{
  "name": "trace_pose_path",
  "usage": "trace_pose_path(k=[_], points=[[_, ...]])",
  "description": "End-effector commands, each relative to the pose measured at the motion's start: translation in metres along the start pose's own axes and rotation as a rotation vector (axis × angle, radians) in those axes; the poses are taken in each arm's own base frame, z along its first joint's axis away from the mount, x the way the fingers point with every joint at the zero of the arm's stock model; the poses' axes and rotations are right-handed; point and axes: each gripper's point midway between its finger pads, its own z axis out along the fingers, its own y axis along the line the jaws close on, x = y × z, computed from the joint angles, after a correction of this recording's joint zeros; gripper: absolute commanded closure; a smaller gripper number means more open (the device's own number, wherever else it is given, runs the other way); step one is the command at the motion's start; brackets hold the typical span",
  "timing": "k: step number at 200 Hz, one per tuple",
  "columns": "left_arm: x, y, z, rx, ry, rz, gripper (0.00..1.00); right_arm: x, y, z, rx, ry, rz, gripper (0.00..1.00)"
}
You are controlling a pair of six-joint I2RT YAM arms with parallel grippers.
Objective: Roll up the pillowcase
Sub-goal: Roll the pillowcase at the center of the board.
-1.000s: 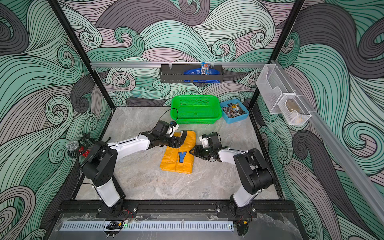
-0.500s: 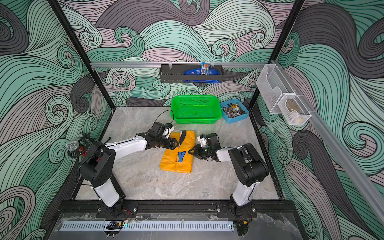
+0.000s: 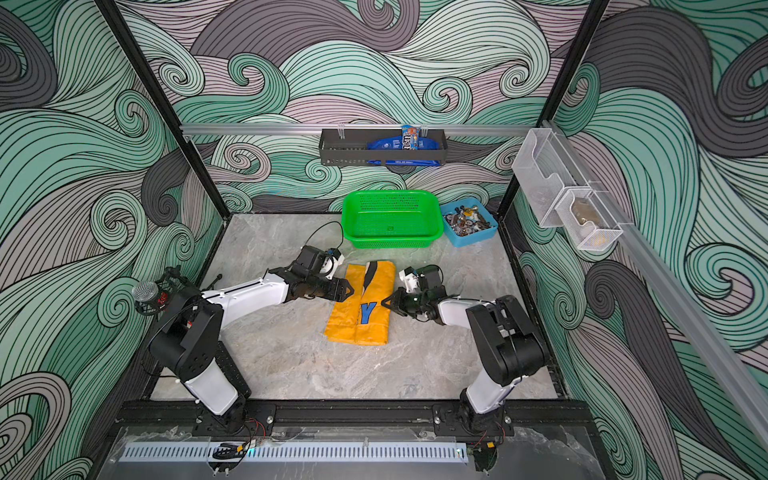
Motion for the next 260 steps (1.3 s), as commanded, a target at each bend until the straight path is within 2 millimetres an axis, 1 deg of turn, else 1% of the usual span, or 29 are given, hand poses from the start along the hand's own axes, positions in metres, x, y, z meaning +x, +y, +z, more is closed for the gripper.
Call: trace_pose_path(k=[1,13,22,45,50,57,85,95,136,166,205,225,244,260], points=[[0.001,0.003,-0.008,-0.008,0.000,0.015,0.29,0.007,-0.022,-0.018,0.118,0.006,0.048,0.97],[0.004,0.003,-0.006,-0.002,0.006,0.014,0.29,0.010,-0.028,-0.024,0.179,0.015,0.067,0.95],[0.006,0.003,-0.004,0.001,0.009,0.013,0.29,0.011,-0.030,-0.029,0.207,0.017,0.075,0.92],[0.011,0.004,0.001,0.011,0.018,0.003,0.29,0.008,-0.021,-0.034,0.196,-0.002,0.092,0.87],[0.012,0.004,0.002,0.013,0.020,0.003,0.29,0.007,-0.018,-0.034,0.195,-0.008,0.095,0.85],[0.013,0.004,0.003,0.013,0.023,0.003,0.29,0.004,-0.015,-0.035,0.195,-0.013,0.101,0.78],[0.014,0.006,0.003,0.011,0.019,0.002,0.29,-0.010,0.008,-0.034,0.160,-0.037,0.091,0.66],[0.015,0.007,0.002,0.013,0.016,-0.001,0.29,-0.013,0.016,-0.033,0.148,-0.040,0.082,0.63],[0.026,0.009,0.006,0.044,0.022,-0.025,0.29,-0.020,0.049,-0.023,0.113,-0.038,0.041,0.62],[0.028,0.010,0.006,0.058,0.020,-0.036,0.30,-0.020,0.068,-0.012,0.099,-0.024,0.014,0.61],[0.027,0.011,0.001,0.075,0.006,-0.056,0.30,-0.018,0.090,0.012,0.092,0.011,-0.027,0.61],[0.023,0.015,-0.008,0.056,-0.007,-0.072,0.30,-0.021,0.098,0.026,0.092,0.023,-0.051,0.61],[0.020,0.019,-0.020,0.024,-0.009,-0.082,0.30,-0.022,0.101,0.043,0.101,0.042,-0.075,0.61],[0.018,0.016,-0.030,0.026,-0.015,-0.086,0.30,-0.026,0.104,0.053,0.097,0.053,-0.100,0.62]])
